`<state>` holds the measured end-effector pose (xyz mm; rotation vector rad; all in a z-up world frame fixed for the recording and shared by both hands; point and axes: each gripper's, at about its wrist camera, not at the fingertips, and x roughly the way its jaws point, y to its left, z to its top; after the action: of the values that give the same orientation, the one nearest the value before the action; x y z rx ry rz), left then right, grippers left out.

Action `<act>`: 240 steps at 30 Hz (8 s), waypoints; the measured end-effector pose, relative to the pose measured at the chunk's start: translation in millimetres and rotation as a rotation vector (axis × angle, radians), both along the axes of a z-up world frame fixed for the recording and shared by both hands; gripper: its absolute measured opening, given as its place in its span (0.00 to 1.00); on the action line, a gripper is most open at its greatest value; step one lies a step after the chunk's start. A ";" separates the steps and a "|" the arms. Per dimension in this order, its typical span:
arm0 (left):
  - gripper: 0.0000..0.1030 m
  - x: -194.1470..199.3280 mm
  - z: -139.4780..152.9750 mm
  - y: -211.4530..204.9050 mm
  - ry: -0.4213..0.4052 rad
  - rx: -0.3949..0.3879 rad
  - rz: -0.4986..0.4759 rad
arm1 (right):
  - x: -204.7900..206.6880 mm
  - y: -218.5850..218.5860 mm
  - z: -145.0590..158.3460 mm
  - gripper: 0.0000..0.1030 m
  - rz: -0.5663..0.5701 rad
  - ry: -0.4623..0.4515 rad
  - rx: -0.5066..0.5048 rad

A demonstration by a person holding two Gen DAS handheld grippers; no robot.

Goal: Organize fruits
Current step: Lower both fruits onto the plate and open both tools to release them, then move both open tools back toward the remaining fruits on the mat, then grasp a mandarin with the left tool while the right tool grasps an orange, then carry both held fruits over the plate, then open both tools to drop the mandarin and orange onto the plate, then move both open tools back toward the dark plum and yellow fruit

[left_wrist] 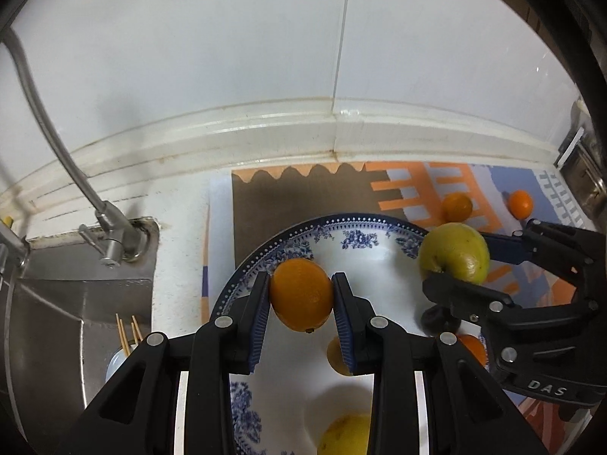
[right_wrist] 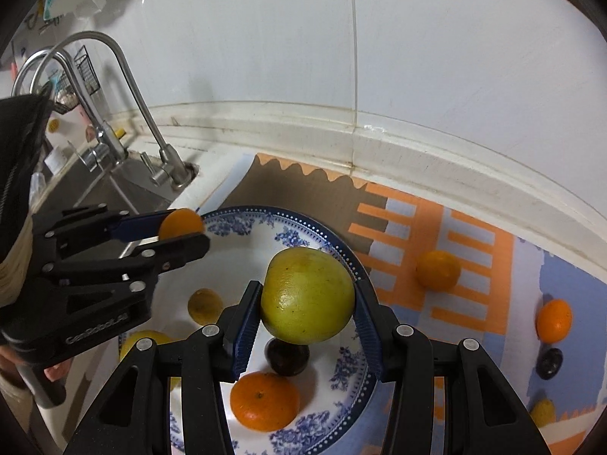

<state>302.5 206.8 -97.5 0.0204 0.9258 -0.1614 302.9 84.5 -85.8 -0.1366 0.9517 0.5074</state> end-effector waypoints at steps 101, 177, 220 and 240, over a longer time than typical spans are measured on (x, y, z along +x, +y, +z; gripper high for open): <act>0.34 93.6 -16.7 -164.7 0.328 -0.025 -0.192 | 92.5 -192.5 -30.5 0.49 -0.338 0.350 -0.136; 0.33 -58.9 37.8 15.3 0.151 -0.015 0.003 | -21.8 24.8 35.1 0.40 0.150 0.117 -0.054; 0.49 -70.0 98.0 -33.6 -0.028 0.006 -0.110 | -37.8 -26.5 80.9 0.45 0.045 0.018 -0.032; 0.49 -53.3 125.3 -150.5 -0.135 0.046 -0.397 | -61.3 -153.7 115.8 0.45 -0.265 -0.089 0.010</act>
<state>249.2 56.4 27.7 0.2556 0.7829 -0.5006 241.6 -69.2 30.0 -0.0224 0.8647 0.2591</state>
